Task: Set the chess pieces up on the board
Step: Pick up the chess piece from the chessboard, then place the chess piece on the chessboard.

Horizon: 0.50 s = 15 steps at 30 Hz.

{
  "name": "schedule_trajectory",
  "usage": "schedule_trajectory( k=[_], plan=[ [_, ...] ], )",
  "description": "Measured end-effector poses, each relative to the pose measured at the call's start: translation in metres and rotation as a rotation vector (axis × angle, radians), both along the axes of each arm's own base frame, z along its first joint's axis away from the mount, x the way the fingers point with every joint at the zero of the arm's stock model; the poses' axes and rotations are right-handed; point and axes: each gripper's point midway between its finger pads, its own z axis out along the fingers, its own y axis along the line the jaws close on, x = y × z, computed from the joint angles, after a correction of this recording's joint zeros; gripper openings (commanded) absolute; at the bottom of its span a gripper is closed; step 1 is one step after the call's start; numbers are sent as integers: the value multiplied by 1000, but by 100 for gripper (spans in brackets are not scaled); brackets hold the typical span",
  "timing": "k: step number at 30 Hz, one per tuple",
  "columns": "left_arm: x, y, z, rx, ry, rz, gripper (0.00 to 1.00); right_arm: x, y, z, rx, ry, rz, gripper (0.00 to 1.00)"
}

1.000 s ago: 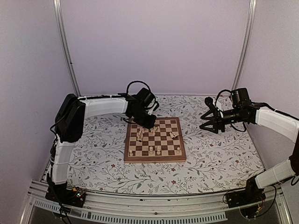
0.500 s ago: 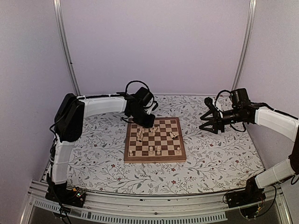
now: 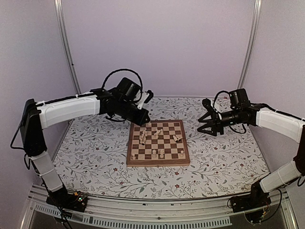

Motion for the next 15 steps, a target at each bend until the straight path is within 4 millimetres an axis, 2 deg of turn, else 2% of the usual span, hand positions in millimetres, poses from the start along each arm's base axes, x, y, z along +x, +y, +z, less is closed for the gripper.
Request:
schedule_trajectory(
  k=[4,7,10,15],
  plan=[
    [-57,-6,-4,60,-45,-94,6,2,-2,-4,-16,-3,-16,58],
    [-96,-2,-13,85,-27,-159,6,2,-3,-8,-25,-3,-22,58],
    [-109,12,-28,115,6,-155,6,3,-5,-10,-34,-5,-26,58],
    [-122,32,-67,183,73,-140,5,4,-6,-13,-45,-7,-33,59]
  ],
)
